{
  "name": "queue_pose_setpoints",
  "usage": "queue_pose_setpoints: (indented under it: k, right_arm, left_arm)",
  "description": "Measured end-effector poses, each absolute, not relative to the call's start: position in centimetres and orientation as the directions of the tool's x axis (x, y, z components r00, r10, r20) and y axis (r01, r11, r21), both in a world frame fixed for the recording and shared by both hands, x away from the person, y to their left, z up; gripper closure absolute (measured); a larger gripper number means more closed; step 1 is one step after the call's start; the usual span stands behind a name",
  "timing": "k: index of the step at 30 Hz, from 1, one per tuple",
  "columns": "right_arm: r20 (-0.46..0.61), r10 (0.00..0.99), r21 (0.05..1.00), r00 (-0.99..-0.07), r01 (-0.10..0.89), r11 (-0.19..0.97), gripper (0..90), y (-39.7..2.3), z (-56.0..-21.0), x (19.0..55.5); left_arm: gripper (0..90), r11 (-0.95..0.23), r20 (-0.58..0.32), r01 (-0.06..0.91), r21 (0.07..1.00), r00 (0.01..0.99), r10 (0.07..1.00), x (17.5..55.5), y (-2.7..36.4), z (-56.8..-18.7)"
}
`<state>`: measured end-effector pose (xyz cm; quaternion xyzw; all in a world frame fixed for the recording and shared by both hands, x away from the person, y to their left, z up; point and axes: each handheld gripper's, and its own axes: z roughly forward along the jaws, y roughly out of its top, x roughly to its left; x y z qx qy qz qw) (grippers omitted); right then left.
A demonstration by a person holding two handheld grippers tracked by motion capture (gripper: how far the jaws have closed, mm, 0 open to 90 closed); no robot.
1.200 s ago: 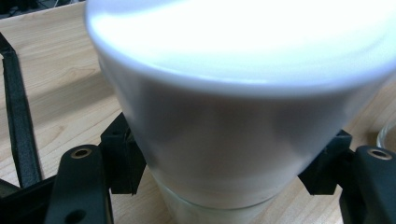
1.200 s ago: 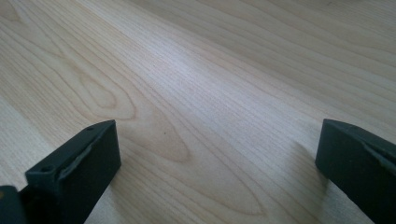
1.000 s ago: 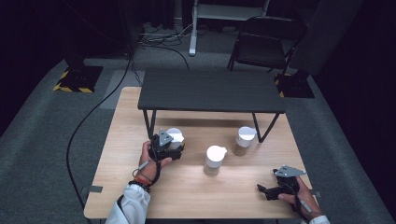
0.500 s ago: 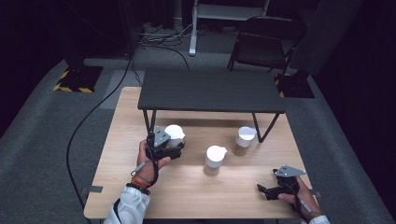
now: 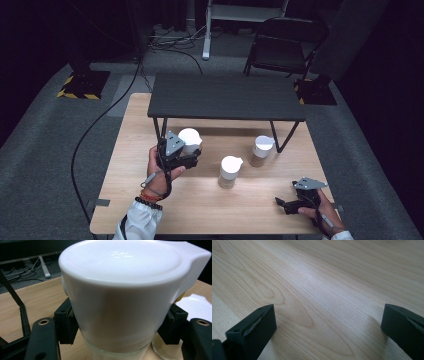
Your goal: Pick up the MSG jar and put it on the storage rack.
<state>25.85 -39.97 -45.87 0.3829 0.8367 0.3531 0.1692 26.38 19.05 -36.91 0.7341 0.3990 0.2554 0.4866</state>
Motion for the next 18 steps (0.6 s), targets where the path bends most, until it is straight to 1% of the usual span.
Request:
queue_pose_setpoints:
  k: [6, 7, 10, 11, 18]
  right_arm:
    - [-0.013, 0.76, 0.72, -0.649, 0.521, 0.457, 0.0, -40.0, -45.9, 25.8]
    - [-0.013, 0.76, 0.72, -0.649, 0.521, 0.457, 0.0, -40.0, -45.9, 25.8]
    - [-0.013, 0.76, 0.72, -0.649, 0.521, 0.457, 0.0, -40.0, -45.9, 25.9]
    - [-0.013, 0.76, 0.72, -0.649, 0.521, 0.457, 0.0, -40.0, -45.9, 25.9]
    - [-0.013, 0.76, 0.72, -0.65, 0.521, 0.458, 0.0, -40.0, -45.9, 25.9]
  left_arm:
    - [30.2, -0.181, -0.031, 0.332, 0.926, 0.544, 0.838, 25.9, 19.1, -35.0]
    - [30.2, -0.18, -0.027, 0.325, 0.929, 0.542, 0.84, 25.7, 18.9, -34.0]
    - [30.2, -0.178, -0.024, 0.314, 0.933, 0.544, 0.839, 25.5, 18.9, -33.1]
    - [30.2, -0.171, -0.027, 0.308, 0.936, 0.546, 0.837, 25.4, 18.8, -32.2]
    - [30.2, -0.183, -0.003, 0.285, 0.941, 0.547, 0.837, 25.4, 18.2, -29.7]
